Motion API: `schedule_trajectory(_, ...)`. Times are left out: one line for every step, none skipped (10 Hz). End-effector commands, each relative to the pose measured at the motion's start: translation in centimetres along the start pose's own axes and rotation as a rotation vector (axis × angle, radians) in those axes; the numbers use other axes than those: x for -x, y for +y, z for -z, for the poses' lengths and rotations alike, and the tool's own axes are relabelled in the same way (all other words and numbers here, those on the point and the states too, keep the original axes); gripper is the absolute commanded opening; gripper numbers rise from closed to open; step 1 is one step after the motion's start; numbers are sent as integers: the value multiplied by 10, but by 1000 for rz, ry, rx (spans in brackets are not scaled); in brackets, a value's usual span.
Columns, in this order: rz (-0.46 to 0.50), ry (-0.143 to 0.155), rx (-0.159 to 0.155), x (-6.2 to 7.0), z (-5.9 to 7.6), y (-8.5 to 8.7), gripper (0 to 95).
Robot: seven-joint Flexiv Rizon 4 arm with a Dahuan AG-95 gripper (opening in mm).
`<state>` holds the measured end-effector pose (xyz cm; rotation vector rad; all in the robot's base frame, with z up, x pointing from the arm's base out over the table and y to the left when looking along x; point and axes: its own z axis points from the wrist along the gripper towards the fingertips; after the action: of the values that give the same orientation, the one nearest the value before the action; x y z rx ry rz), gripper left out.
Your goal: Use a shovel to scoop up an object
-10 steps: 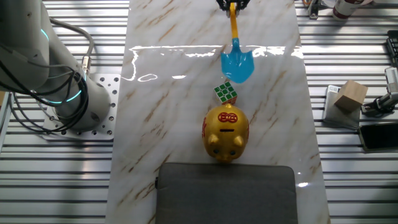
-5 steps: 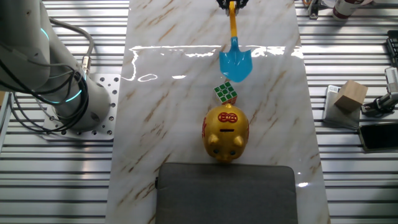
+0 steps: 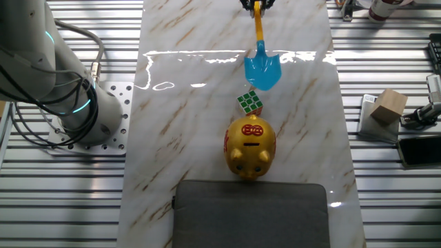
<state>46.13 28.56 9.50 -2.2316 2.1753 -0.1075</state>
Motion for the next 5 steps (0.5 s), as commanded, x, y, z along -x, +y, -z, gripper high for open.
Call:
schedule_trajectory(-1, 7, -8, 0, -1, 0, 0)
schedule_trajectory(3, 4, -9, 0, -1, 0, 0)
schedule_trajectory(2, 7, -9, 0, -1, 0, 0)
schedule_trajectory(-9, 3, -11, 0, -1, 0, 0)
schedule_trajectory(-9, 1, -12, 0, -1, 0, 0)
